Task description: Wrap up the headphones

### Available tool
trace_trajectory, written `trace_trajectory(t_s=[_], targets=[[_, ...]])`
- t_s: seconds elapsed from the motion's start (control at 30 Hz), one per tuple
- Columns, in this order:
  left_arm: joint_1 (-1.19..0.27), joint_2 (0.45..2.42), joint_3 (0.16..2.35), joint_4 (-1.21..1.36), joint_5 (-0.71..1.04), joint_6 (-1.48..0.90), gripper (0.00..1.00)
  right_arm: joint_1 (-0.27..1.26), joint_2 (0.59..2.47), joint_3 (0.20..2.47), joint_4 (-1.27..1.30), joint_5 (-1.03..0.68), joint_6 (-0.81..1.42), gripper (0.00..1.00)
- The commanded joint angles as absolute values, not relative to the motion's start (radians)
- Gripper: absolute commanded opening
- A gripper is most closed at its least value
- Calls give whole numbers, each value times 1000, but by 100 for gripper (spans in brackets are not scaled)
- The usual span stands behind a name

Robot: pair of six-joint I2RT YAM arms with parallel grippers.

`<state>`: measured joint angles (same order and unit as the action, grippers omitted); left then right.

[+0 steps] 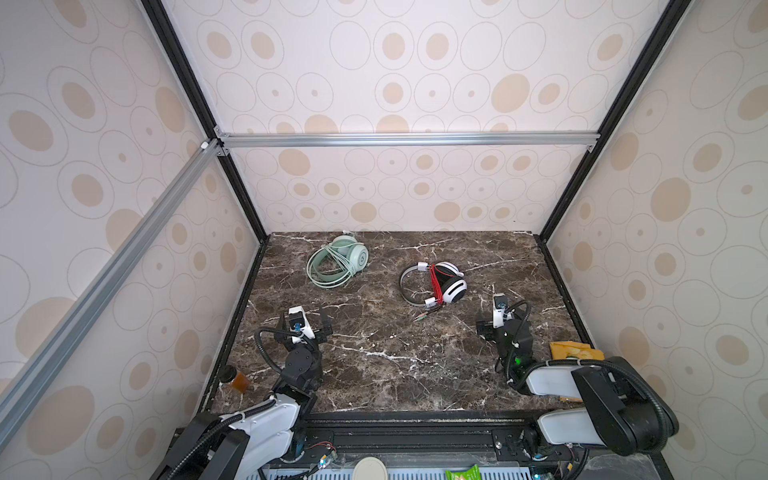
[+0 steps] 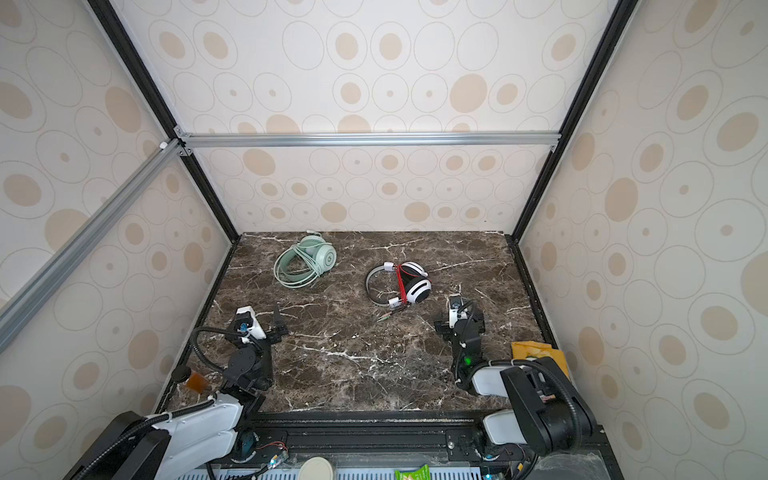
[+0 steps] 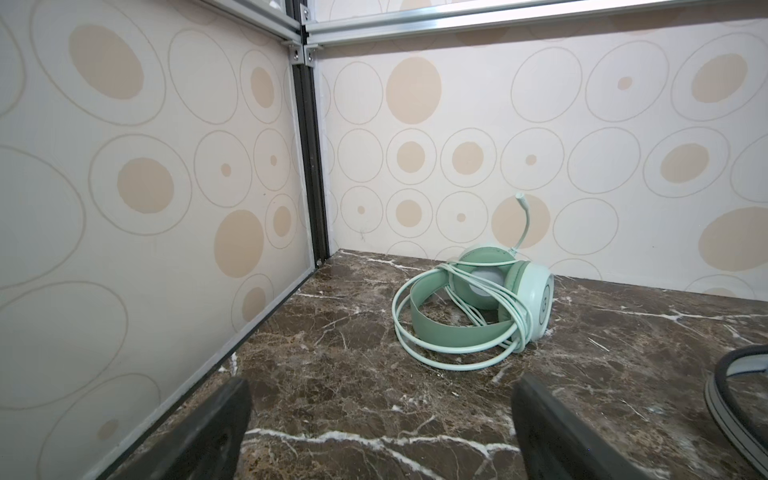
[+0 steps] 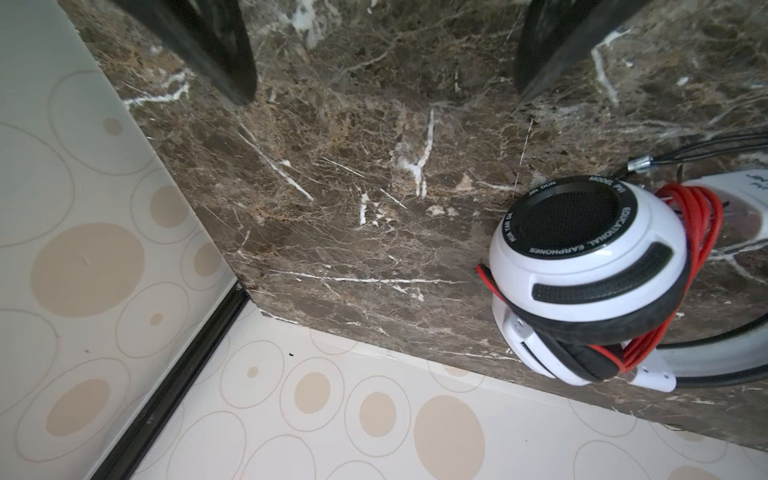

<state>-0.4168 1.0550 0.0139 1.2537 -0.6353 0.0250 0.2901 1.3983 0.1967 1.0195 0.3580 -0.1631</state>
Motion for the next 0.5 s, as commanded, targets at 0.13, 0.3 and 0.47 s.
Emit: trace_trajectory(t_s=[0.13,0.3,0.47], targets=[[-384,1270,-2,1593,-662,209,98,240,1515,203,1227,367,-151,100],[-341,1467,-30,1842,-654,199,98,218,1543,206,1261,432,-103,100],[-285,1557,3,1842,-635,139,98,199,1597,243,1244,411,-99,100]])
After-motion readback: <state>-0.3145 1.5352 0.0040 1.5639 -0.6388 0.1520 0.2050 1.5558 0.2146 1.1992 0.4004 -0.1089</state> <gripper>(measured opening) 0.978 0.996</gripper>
